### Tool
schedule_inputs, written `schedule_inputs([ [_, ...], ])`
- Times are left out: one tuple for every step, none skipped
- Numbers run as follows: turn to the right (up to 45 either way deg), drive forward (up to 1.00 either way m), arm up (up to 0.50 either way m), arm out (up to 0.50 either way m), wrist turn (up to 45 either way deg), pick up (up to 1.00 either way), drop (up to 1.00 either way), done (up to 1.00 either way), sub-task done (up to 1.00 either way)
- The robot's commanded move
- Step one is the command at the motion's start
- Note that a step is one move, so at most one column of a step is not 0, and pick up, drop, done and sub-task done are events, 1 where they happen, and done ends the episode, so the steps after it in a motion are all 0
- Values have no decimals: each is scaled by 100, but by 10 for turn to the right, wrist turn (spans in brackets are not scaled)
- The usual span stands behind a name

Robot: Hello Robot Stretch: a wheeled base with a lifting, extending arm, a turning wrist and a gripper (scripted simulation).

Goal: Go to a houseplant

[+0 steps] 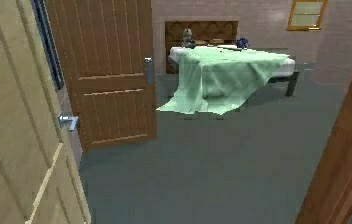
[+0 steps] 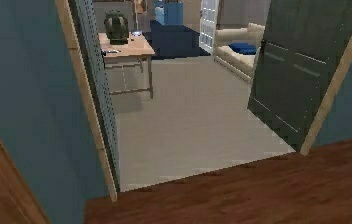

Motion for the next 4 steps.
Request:
schedule_inputs([
  [0, 100, 0, 0, 0, 0, 0, 0, 0],
  [0, 100, 0, 0, 0, 0, 0, 0, 0],
  [60, 0, 0, 0, 0, 0, 0, 0, 0],
  [0, 10, 0, 0, 0, 0, 0, 0, 0],
])
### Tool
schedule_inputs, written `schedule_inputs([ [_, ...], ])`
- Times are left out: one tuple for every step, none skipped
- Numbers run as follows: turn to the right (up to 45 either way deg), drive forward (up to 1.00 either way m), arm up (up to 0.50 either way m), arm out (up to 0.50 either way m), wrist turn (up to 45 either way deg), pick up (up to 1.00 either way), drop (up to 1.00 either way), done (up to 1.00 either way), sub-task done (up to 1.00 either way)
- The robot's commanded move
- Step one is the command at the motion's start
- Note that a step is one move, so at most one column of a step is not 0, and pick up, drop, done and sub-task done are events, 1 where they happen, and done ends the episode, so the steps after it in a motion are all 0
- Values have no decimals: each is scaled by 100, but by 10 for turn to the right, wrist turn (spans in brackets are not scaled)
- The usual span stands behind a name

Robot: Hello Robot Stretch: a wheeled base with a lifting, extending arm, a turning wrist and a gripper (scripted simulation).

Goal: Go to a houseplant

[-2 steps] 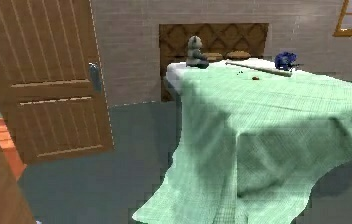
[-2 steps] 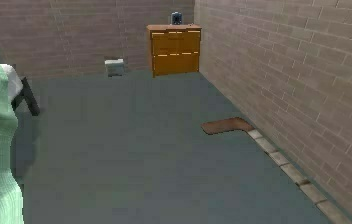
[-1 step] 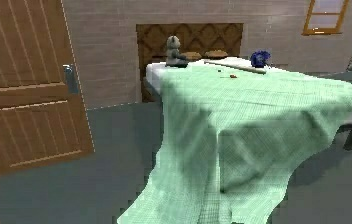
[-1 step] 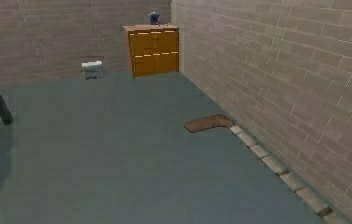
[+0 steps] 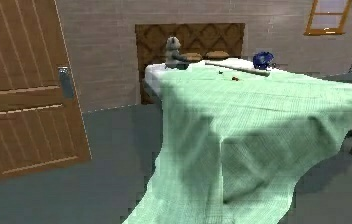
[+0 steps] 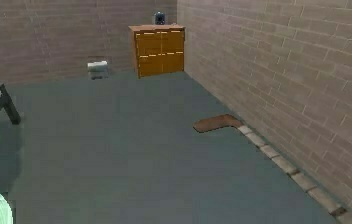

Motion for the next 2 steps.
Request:
schedule_inputs([
  [-180, 0, 0, 0, 0, 0, 0, 0, 0],
  [0, 40, 0, 0, 0, 0, 0, 0, 0],
])
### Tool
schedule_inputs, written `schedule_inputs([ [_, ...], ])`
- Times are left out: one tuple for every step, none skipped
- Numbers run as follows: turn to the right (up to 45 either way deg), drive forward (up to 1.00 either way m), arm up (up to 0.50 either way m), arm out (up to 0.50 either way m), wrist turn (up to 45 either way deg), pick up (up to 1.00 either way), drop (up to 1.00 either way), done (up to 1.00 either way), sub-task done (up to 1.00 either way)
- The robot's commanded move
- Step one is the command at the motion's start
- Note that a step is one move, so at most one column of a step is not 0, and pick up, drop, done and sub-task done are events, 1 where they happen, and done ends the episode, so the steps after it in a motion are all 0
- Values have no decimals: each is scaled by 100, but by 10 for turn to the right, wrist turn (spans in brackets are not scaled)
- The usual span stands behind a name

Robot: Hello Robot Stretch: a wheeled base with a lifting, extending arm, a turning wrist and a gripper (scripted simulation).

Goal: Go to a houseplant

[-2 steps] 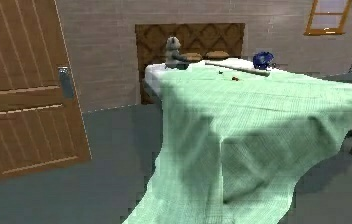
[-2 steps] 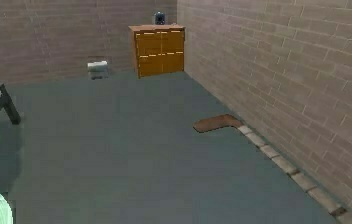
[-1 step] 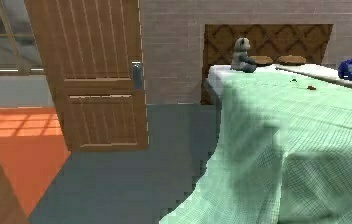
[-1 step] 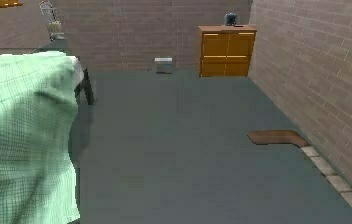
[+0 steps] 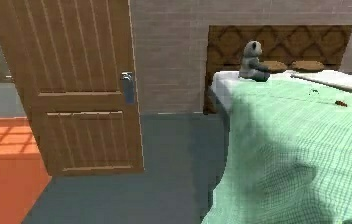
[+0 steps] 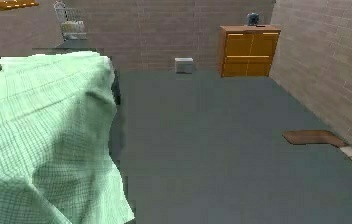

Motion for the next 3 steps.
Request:
schedule_inputs([
  [-450, 0, 0, 0, 0, 0, 0, 0, 0],
  [-240, 0, 0, 0, 0, 0, 0, 0, 0],
  [0, 100, 0, 0, 0, 0, 0, 0, 0],
])
